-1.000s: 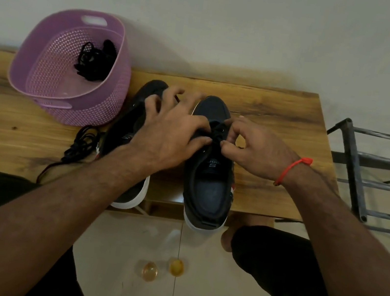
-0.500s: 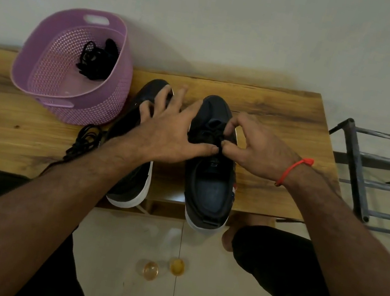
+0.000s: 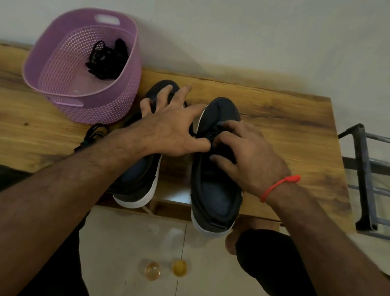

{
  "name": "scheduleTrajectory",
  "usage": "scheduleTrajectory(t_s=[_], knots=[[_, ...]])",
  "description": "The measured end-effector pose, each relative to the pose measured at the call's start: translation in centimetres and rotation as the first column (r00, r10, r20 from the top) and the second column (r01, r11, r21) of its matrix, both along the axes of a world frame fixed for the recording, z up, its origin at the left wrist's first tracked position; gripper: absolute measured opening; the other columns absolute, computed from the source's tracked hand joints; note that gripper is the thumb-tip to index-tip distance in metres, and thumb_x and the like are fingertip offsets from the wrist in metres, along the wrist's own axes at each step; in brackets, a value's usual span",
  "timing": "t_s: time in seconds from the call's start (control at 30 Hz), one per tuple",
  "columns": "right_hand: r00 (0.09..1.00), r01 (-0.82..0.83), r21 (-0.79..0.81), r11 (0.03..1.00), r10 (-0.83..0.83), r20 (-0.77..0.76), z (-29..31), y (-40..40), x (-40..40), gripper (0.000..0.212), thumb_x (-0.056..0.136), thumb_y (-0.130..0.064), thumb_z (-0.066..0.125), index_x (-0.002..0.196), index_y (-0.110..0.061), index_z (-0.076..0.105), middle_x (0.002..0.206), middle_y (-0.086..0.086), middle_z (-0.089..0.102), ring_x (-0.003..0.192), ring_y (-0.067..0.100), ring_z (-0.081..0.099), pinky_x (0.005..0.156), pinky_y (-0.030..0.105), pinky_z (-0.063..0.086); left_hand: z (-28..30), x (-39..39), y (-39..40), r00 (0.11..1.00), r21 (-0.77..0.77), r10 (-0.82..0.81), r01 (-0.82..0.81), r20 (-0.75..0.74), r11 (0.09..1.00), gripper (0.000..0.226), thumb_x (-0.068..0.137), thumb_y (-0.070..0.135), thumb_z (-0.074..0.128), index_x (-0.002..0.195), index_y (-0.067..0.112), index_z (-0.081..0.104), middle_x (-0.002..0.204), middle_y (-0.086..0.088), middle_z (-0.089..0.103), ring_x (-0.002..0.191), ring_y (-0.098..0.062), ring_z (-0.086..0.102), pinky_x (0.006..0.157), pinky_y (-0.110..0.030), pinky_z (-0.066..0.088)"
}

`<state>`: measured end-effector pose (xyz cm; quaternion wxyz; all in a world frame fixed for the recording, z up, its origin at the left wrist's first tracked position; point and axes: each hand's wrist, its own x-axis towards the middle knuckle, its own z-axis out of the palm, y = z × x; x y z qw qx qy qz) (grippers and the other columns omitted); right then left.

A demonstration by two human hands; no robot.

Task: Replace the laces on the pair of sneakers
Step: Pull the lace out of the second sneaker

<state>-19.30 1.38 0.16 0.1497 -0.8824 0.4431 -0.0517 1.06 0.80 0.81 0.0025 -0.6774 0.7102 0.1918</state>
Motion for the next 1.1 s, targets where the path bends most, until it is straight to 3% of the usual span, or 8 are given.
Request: scheduleTrajectory(t_s=[0.1, 0.2, 0.3, 0.43, 0.57, 0.8, 0.9, 1.1], knots=[[0.966, 0.135, -0.004, 0.991, -0.131, 0.221, 0.5, -0.4, -0.1, 0.013, 0.093, -0.032, 0.064, 0.096, -0.019, 0.065, 0.132, 0.0, 0.056, 0.122, 0.015, 0.049, 0.103, 0.03, 0.039, 0.0, 0.1, -0.1, 1.0, 0.008, 0.002, -0.002, 0.001, 1.0, 0.092, 0.064, 0.076, 0.052, 0.149, 0.051, 0.028, 0.168, 0.006, -0.005, 0.152, -0.03, -0.011, 0.114, -0.064, 0.007], [0.743, 0.445, 0.205, 0.872, -0.487, 0.459, 1.5, -1.9, -1.6, 0.014, 0.088, -0.022, 0.063, 0.075, -0.015, 0.06, 0.107, 0.0, 0.069, 0.098, 0.012, 0.059, 0.086, 0.027, 0.048, -0.1, 0.2, -0.1, 1.0, 0.016, -0.003, 0.003, 0.005, 1.0, 0.088, 0.068, 0.075, 0.055, 0.148, 0.051, 0.03, 0.168, 0.005, -0.004, 0.152, -0.031, -0.011, 0.114, -0.065, 0.008], [0.695, 0.549, 0.359, 0.755, -0.651, 0.306, 1.1, -2.9, -3.7, 0.016, 0.092, -0.025, 0.058, 0.084, -0.011, 0.062, 0.089, 0.001, 0.063, 0.086, 0.019, 0.056, 0.068, 0.03, 0.045, -0.1, 0.1, -0.1, 1.0, 0.031, -0.001, 0.001, 0.003, 1.0, 0.087, 0.066, 0.076, 0.053, 0.147, 0.053, 0.03, 0.168, 0.006, -0.003, 0.152, -0.03, -0.011, 0.114, -0.065, 0.007], [0.825, 0.365, 0.306, 0.879, -0.458, 0.332, 0.6, -2.2, -2.8, 0.019, 0.095, -0.032, 0.061, 0.112, -0.025, 0.061, 0.117, -0.01, 0.052, 0.111, 0.004, 0.045, 0.094, 0.024, 0.035, 0.0, 0.1, -0.2, 1.0, 0.053, 0.019, -0.018, -0.011, 0.998, 0.092, 0.061, 0.077, 0.05, 0.147, 0.053, 0.031, 0.168, 0.008, -0.003, 0.152, -0.029, -0.011, 0.114, -0.064, 0.006], [0.984, 0.068, 0.048, 0.997, -0.075, 0.162, 0.3, -0.9, -0.3, 0.033, 0.091, -0.041, 0.063, 0.117, -0.022, 0.06, 0.133, 0.0, 0.051, 0.133, 0.021, 0.037, 0.113, 0.038, 0.03, -0.1, 0.1, -0.2, 1.0, 0.052, 0.003, -0.003, -0.006, 0.999, 0.087, 0.065, 0.077, 0.052, 0.146, 0.057, 0.027, 0.168, 0.007, -0.002, 0.152, -0.031, -0.011, 0.114, -0.064, 0.005], [0.951, 0.18, -0.007, 0.984, -0.172, 0.256, 0.2, -1.0, -0.5, 0.009, 0.091, -0.028, 0.063, 0.094, -0.019, 0.062, 0.119, 0.001, 0.057, 0.117, 0.02, 0.048, 0.098, 0.033, 0.041, -0.3, 0.1, -0.3, 1.0, 0.05, 0.008, -0.008, -0.002, 0.999, 0.086, 0.065, 0.079, 0.052, 0.145, 0.057, 0.028, 0.168, 0.007, -0.001, 0.152, -0.03, -0.011, 0.115, -0.064, 0.005], [0.798, 0.422, 0.074, 0.903, -0.409, 0.443, 0.6, -2.0, -1.1, 0.01, 0.088, -0.024, 0.063, 0.082, -0.022, 0.056, 0.101, 0.001, 0.06, 0.095, 0.016, 0.055, 0.082, 0.029, 0.044, -0.4, 0.2, -0.3, 1.0, 0.051, 0.016, -0.015, -0.009, 0.999, 0.088, 0.061, 0.08, 0.05, 0.144, 0.057, 0.029, 0.168, 0.008, 0.0, 0.151, -0.029, -0.01, 0.113, -0.063, 0.005], [0.778, 0.625, 0.204, 0.754, -0.577, -0.249, 0.1, -4.1, -7.2, 0.01, 0.093, -0.026, 0.059, 0.09, -0.016, 0.061, 0.108, 0.015, 0.063, 0.099, 0.035, 0.057, 0.087, 0.044, 0.051, -0.6, 0.3, -0.3, 1.0, 0.053, 0.018, -0.018, -0.013, 0.998, 0.087, 0.062, 0.081, 0.051, 0.143, 0.057, 0.028, 0.168, 0.009, 0.0, 0.151, -0.027, -0.01, 0.113, -0.063, 0.005]])
